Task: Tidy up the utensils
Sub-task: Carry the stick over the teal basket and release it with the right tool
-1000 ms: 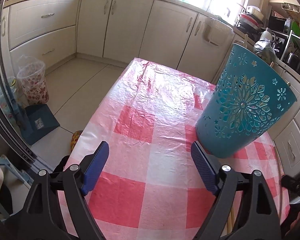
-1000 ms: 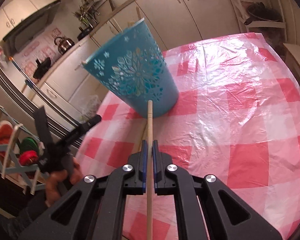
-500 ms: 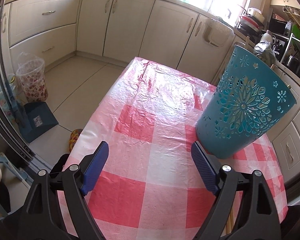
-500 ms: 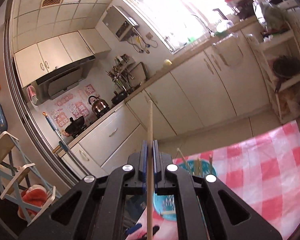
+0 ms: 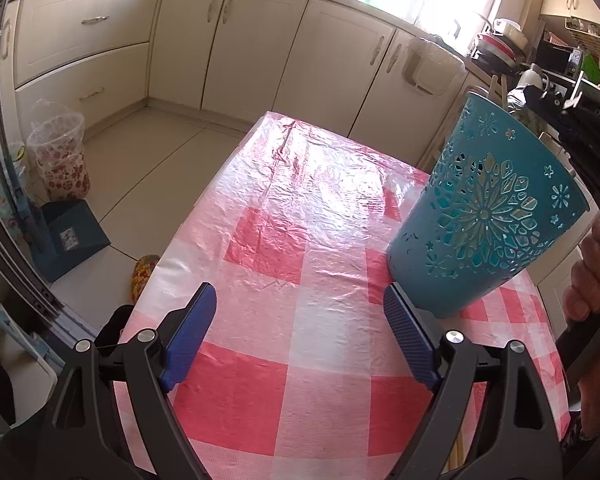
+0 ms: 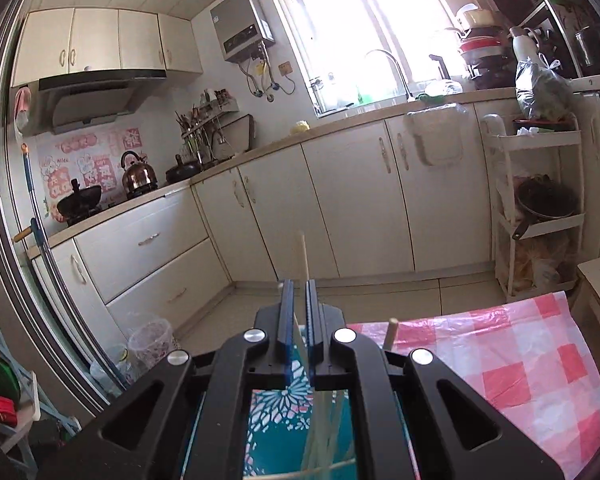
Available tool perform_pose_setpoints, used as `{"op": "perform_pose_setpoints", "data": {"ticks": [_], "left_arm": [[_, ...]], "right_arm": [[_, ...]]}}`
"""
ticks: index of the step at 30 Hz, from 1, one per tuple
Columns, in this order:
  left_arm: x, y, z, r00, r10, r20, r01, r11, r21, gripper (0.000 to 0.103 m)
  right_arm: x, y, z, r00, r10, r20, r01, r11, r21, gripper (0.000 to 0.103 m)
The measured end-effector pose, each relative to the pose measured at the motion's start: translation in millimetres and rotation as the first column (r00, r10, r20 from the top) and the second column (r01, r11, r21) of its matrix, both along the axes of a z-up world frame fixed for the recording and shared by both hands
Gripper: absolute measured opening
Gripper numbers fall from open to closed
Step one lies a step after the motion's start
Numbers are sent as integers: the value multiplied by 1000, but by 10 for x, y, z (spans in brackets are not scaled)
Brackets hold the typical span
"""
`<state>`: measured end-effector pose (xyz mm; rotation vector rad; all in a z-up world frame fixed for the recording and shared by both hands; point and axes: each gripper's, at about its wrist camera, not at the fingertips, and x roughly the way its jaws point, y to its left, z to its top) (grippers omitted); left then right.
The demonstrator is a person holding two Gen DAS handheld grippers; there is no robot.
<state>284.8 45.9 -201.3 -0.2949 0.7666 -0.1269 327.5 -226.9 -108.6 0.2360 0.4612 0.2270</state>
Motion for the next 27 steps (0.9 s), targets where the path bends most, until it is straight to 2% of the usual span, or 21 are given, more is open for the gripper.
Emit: {"op": "perform_pose_setpoints", "data": {"ticks": [6, 8, 11, 13, 16, 19, 20, 21, 27], "left_arm": [[11, 3, -6, 1000, 6, -7, -6, 1000, 1, 82], [10, 6, -10, 1000, 8, -8, -8, 1000, 0, 82], [12, 7, -10, 1000, 8, -10, -8, 1000, 0, 82], [12, 5, -9, 1000, 7, -10, -7, 1000, 1, 82], [10, 1, -11, 1000, 6, -10, -6, 1000, 3, 83], [9, 0, -14, 1000, 6, -12, -6, 1000, 4, 83], [12, -3, -15, 1000, 6, -14, -6, 1000, 4, 83], [14, 0, -16, 1000, 6, -15, -6, 1000, 3, 83], [19, 13, -21, 1000, 2, -17, -2, 1000, -5, 83]], "right_arm": [[-302, -90, 44, 999, 30, -27, -30, 999, -17, 10], [-457, -138, 82, 999, 27, -28, -27, 1000, -10, 21], [-760, -185, 87, 999, 20, -48, -21, 1000, -7, 28], [-962, -162, -22, 994, 32, -107, -35, 999, -30, 29], [-1150, -30, -362, 961, 79, -264, -104, 991, -83, 29], [-1175, 89, -759, 901, 120, -417, -172, 981, -89, 29], [-1156, 116, -846, 885, 127, -449, -181, 980, -81, 25], [-1124, 147, -922, 872, 131, -473, -189, 979, -76, 24], [-992, 298, -1077, 838, 116, -533, -206, 972, -113, 20]]}}
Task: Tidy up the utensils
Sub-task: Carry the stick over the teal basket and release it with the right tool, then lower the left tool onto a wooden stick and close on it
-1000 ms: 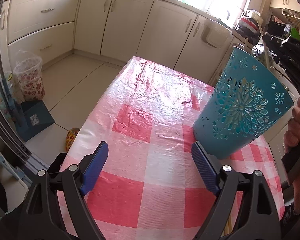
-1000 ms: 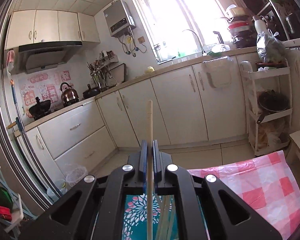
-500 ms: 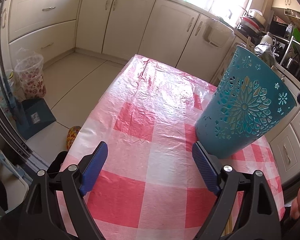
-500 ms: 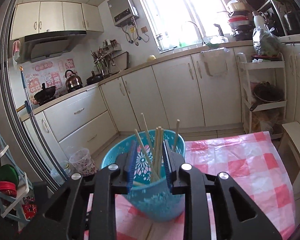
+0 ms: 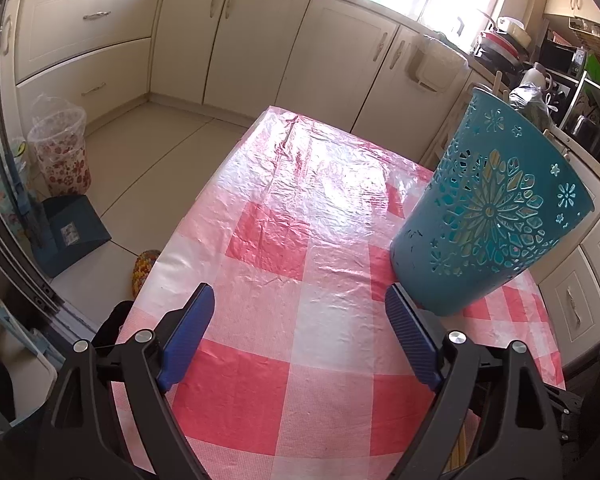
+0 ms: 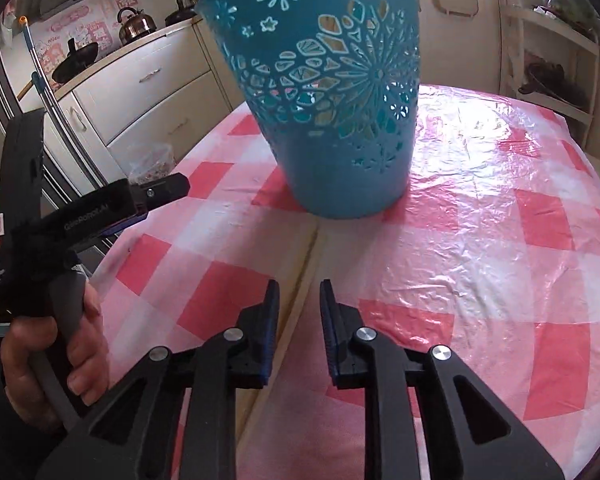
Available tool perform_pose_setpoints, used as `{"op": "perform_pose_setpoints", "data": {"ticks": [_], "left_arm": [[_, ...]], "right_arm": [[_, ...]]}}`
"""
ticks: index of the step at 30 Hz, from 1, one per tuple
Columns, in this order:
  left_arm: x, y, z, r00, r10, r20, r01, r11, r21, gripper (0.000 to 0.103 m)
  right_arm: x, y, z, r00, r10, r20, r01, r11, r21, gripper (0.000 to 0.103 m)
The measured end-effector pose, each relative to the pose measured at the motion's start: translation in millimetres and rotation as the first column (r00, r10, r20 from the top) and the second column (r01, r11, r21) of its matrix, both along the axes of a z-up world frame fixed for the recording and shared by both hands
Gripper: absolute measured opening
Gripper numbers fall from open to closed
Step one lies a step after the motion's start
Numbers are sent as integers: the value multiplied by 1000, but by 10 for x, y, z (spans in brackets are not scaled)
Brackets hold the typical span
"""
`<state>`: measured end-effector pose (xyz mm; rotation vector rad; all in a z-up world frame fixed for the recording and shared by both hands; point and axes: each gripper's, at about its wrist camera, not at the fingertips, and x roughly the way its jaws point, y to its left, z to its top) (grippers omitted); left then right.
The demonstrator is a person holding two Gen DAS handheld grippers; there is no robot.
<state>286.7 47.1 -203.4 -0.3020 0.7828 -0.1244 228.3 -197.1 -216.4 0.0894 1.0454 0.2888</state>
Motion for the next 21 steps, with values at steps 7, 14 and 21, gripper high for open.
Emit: {"op": "perform_pose_setpoints", "data": {"ticks": [7, 14, 21], "left_arm": [[-1, -9, -5, 1000, -2, -1, 2, 1000, 0, 84], [8, -84, -4, 1000, -22, -8, 23, 999, 31, 84], [-177, -734, 61, 972, -228, -49, 232, 966, 115, 84]], "right_arm": [[-43, -33, -26, 1000, 22, -11, -23, 997, -74, 10], [-130, -268, -2, 1000, 29, -3, -30, 986, -161, 8], [-153, -499, 2, 1000, -18, -7, 17, 995, -102, 5]]}}
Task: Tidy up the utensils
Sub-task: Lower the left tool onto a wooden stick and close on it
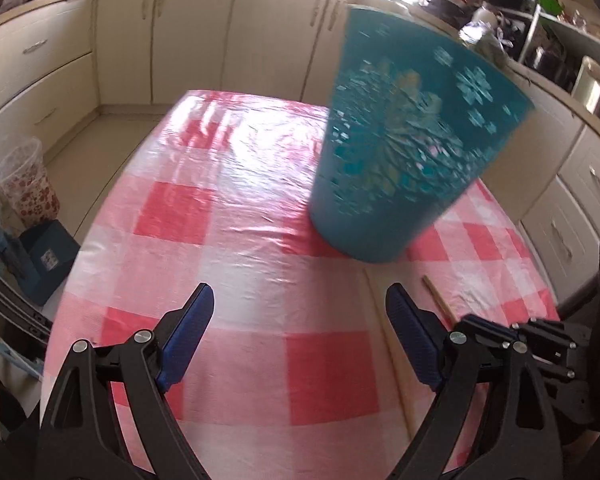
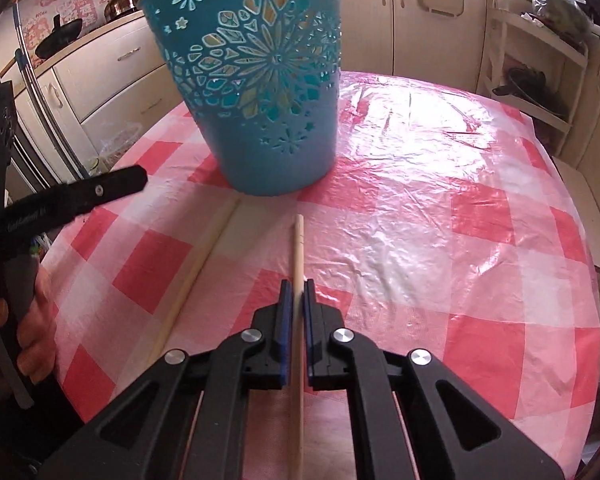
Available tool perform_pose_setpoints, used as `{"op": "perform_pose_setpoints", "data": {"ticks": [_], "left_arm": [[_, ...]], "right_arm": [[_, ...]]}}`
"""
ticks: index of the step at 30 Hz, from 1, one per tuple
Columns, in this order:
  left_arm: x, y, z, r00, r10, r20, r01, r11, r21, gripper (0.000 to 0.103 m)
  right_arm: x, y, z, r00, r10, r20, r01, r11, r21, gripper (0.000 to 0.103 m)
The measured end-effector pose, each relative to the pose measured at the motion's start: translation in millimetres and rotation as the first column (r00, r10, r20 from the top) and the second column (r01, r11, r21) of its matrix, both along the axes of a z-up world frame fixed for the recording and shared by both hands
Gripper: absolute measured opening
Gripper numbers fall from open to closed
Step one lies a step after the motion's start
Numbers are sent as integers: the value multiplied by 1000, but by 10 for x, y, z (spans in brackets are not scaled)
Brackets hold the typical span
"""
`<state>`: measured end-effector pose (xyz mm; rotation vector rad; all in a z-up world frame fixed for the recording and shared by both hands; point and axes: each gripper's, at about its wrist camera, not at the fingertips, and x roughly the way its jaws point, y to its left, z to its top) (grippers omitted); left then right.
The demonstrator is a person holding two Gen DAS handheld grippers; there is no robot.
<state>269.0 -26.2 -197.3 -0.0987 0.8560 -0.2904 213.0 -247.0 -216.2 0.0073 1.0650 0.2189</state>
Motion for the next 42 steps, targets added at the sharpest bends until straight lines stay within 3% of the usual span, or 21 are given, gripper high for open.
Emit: {"op": "perform_pose_setpoints", "data": {"ticks": [6, 10, 12, 15, 16, 19, 29, 34, 37, 42], "left_arm": [[-44, -458, -85, 998, -43, -39, 47, 991, 127, 83], [2, -530, -152, 997, -17, -76, 30, 985, 171, 72], [-3, -547, -153, 998, -14, -63, 26, 980, 199, 62], [-39, -557, -131, 999, -21, -46, 31, 977, 213, 35], [-52, -542, -121, 999, -20, -46, 29, 977, 210, 22], [-87, -482, -97, 998, -21, -56, 31, 981, 191, 11], [-2, -498, -76, 996, -28, -80, 46, 973, 227, 12], [-32, -524, -94, 984, -165, -70, 174, 971, 161, 5], [-73, -553, -88, 975, -213, -67, 222, 955, 198, 5], [-44, -585, -72, 978, -191, -80, 205, 949, 240, 12]], "right_arm": [[-16, -129, 4, 1000, -12, -13, 13, 998, 69, 5], [-35, -200, 11, 1000, -13, -20, 15, 995, 95, 5], [-53, -222, 29, 1000, -12, -23, 15, 995, 101, 5], [-69, -267, 52, 999, -17, -32, 21, 993, 119, 5], [-46, -253, 26, 999, -18, -35, 22, 992, 123, 5], [-50, -263, 39, 999, -18, -39, 23, 990, 139, 8], [-2, -146, 34, 1000, -6, -20, 8, 994, 114, 12], [18, -119, 26, 1000, -7, -22, 9, 997, 73, 6], [15, -160, 28, 999, -19, -31, 22, 996, 84, 6], [50, -156, 11, 999, -24, -27, 27, 994, 102, 7]]}}
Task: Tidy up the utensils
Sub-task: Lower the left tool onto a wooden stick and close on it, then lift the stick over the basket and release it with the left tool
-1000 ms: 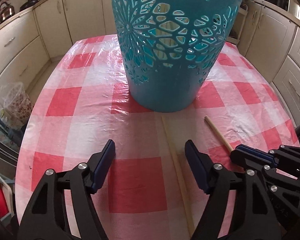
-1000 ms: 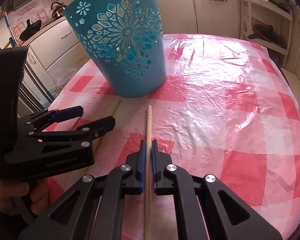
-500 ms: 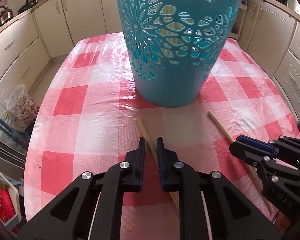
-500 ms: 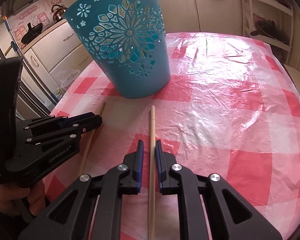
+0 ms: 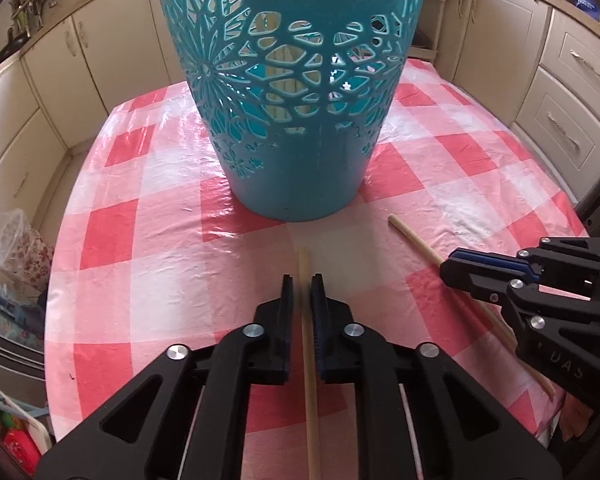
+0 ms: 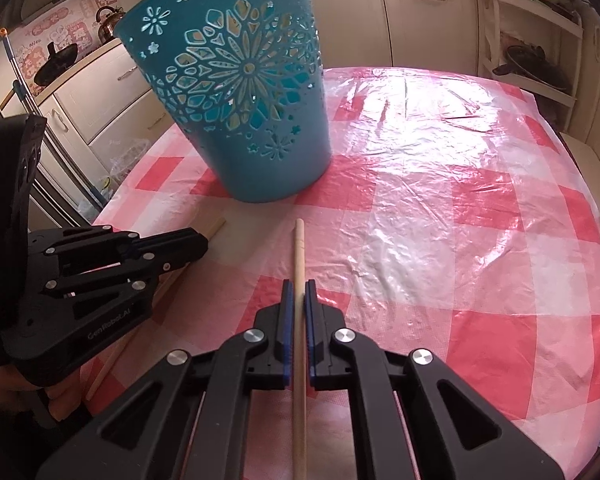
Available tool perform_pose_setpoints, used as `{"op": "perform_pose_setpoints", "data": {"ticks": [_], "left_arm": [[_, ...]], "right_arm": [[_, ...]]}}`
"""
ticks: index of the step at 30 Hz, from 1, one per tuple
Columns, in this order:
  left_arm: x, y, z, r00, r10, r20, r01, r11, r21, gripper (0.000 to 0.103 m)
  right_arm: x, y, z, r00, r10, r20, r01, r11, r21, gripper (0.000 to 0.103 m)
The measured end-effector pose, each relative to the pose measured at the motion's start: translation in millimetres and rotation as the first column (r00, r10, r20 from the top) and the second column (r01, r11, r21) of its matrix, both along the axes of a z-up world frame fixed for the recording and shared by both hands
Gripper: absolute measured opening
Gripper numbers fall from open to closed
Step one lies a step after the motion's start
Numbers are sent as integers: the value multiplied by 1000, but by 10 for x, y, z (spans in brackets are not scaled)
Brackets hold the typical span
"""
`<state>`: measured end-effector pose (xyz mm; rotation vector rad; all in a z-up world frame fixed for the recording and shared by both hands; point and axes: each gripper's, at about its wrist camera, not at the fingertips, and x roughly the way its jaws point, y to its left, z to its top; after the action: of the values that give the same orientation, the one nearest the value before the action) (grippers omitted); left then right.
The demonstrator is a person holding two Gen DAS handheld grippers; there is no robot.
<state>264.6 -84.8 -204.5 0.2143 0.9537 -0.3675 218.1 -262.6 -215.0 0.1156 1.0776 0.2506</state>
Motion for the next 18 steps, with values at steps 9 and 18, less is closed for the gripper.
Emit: {"op": "perform_pose_setpoints", "data": {"ticks": [9, 18], "left_arm": [[14, -91, -15, 998, -14, 54, 9, 997, 75, 12], [-41, -158, -48, 995, -33, 91, 24, 995, 100, 7]], "right_arm": [[12, 70, -4, 1000, 18, 3, -18, 999, -32, 7], [30, 110, -18, 1000, 30, 3, -30, 998, -48, 7]]}}
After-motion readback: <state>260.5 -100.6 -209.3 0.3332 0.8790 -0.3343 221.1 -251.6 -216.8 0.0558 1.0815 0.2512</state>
